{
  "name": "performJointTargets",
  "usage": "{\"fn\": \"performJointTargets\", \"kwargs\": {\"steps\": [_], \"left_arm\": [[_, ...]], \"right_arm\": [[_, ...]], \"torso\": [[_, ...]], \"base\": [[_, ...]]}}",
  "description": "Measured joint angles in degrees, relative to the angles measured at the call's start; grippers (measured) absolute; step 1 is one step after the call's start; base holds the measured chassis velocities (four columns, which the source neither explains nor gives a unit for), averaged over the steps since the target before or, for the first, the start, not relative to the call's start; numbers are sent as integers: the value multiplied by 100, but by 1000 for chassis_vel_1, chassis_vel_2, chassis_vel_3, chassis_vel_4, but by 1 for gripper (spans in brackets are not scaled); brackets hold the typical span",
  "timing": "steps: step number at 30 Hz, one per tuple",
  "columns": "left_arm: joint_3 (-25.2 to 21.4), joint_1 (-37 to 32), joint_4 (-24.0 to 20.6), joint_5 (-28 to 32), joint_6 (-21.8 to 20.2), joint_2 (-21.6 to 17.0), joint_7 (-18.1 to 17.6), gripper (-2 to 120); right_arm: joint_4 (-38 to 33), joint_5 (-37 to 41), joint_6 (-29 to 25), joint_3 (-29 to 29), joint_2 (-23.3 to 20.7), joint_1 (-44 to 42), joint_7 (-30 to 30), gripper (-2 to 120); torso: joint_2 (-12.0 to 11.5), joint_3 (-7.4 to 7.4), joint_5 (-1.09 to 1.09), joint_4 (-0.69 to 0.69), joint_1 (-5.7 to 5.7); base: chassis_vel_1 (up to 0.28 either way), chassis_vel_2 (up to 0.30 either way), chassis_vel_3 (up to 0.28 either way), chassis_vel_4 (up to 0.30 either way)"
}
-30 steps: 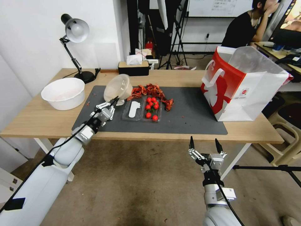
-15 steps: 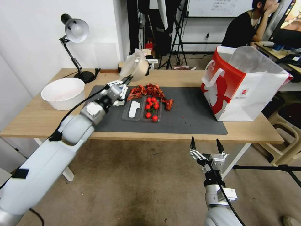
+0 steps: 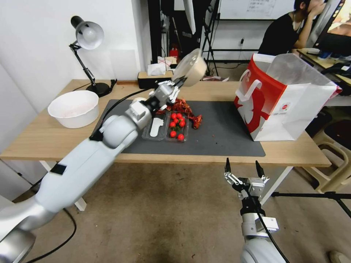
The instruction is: Pick up the trash from the table and place it into the takeout bag.
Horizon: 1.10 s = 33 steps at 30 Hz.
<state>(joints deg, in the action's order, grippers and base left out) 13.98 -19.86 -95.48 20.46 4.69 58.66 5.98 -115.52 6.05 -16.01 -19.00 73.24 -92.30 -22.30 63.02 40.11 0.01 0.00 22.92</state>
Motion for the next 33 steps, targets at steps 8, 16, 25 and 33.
{"fn": "performJointTargets", "kwargs": {"steps": [8, 16, 25, 33], "left_arm": [[638, 823, 518, 206, -27, 583, -92, 0], [1015, 1459, 850, 414, -44, 1146, -161, 0], [1360, 2013, 1151, 604, -100, 1786, -221, 0], [1604, 2241, 1544, 651, -36, 2322, -221, 0]], "right_arm": [[28, -3, 10, -36, 5, 40, -21, 100], [26, -3, 15, -91, -7, 42, -39, 100], [66, -3, 27, -91, 6, 112, -47, 100], [76, 4, 28, -92, 7, 139, -62, 100]], "torso": [[1, 0, 0, 0, 0], [1, 0, 1, 0, 1], [1, 0, 0, 1, 0], [1, 0, 0, 0, 0]], "base": [[0, 0, 0, 0], [0, 0, 0, 0], [0, 0, 0, 0], [0, 0, 0, 0]]}}
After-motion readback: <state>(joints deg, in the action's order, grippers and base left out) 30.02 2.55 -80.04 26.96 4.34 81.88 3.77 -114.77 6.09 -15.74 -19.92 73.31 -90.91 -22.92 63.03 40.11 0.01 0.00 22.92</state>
